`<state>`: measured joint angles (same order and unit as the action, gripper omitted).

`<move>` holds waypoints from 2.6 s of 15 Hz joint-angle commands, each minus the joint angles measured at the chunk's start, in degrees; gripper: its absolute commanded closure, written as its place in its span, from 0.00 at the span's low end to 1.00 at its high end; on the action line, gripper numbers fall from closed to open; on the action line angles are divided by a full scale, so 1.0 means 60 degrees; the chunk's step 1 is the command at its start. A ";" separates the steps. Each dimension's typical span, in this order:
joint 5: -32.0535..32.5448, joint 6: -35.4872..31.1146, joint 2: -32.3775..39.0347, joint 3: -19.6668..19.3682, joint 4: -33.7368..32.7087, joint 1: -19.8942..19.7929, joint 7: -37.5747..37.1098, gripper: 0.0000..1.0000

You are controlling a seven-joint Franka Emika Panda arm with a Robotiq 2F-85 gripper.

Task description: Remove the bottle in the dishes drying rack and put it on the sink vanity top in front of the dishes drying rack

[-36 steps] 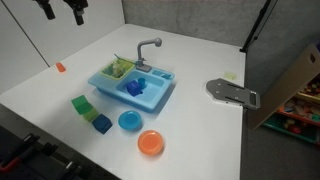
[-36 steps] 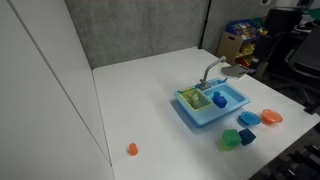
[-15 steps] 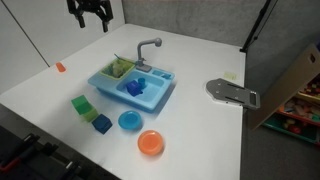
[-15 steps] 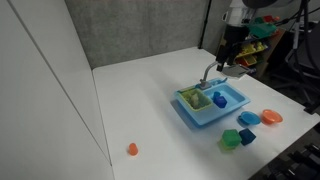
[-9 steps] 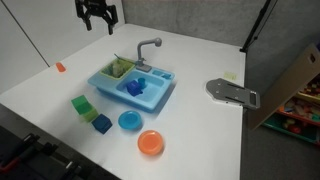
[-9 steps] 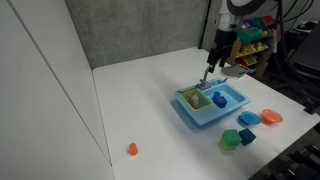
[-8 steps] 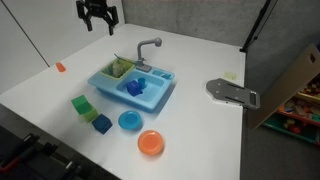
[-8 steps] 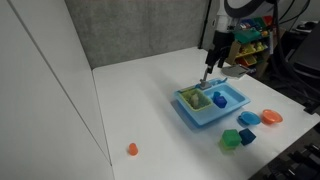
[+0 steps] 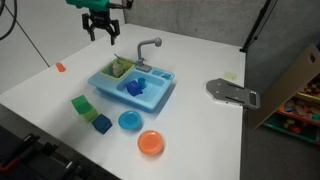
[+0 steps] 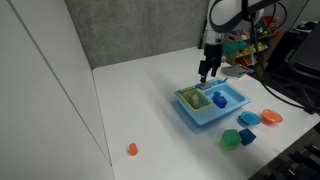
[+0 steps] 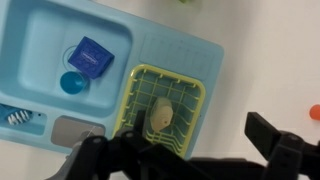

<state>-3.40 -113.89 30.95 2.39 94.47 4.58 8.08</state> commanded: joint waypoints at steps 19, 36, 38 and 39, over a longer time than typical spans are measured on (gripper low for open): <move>-0.0442 -0.1845 0.0868 -0.0012 -0.0099 -0.0015 -0.2448 0.00; -0.0206 -0.2518 0.1665 -0.0121 -0.0644 0.0060 -0.2527 0.00; -0.0204 -0.2378 0.1866 -0.0121 -0.0788 0.0072 -0.2529 0.00; -0.0233 -0.2280 0.1965 -0.0099 -0.0877 0.0056 -0.2501 0.00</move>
<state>-5.33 -129.18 40.37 2.05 92.50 4.57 -5.61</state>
